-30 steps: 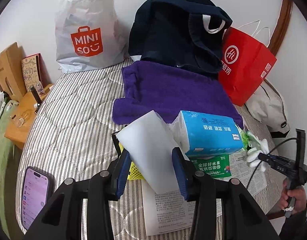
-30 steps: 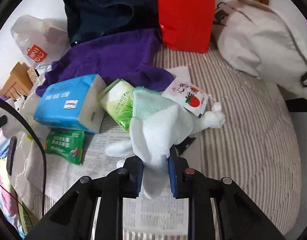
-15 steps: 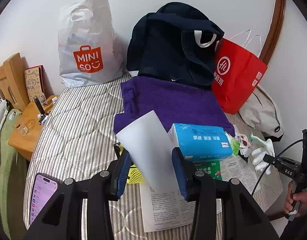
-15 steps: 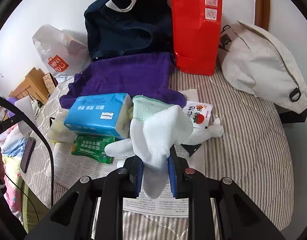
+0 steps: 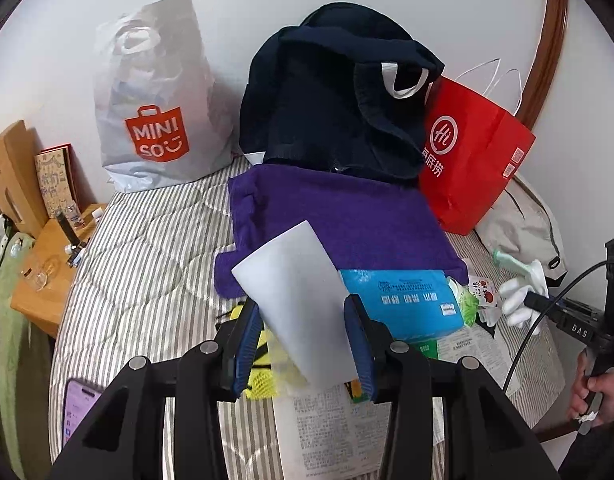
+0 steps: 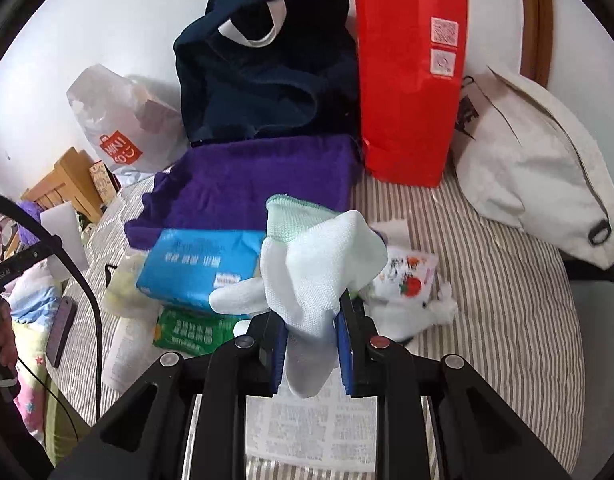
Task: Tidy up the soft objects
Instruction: 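Carry sponge block and glove onto the purple towel and open both grippers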
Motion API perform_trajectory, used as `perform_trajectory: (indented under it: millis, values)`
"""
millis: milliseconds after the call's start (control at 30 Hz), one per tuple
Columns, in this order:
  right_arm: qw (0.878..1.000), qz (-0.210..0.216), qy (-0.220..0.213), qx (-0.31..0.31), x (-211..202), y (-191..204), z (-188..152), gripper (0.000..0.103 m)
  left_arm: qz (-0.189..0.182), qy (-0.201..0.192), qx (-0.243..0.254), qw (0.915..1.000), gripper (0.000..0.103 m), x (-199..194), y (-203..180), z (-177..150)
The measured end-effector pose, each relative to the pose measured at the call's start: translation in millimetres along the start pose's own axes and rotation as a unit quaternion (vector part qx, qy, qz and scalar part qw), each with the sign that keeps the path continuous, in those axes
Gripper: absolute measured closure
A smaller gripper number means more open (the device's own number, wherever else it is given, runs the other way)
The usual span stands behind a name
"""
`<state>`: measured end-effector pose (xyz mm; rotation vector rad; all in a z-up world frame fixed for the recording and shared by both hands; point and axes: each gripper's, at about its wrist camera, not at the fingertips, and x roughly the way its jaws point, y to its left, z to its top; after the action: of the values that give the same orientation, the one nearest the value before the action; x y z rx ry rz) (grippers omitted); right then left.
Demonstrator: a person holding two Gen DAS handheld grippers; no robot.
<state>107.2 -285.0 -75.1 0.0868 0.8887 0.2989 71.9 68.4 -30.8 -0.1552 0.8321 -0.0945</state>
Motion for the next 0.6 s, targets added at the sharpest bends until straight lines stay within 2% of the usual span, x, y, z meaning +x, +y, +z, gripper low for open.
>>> perform_trajectory:
  millis: [600]
  values:
    - [1.0, -0.002, -0.003, -0.01, 66.9, 8.5, 80.6, 0.081, -0.007, 0.019, 0.013, 0.9997, 0.063, 69.0, 1.7, 53.6]
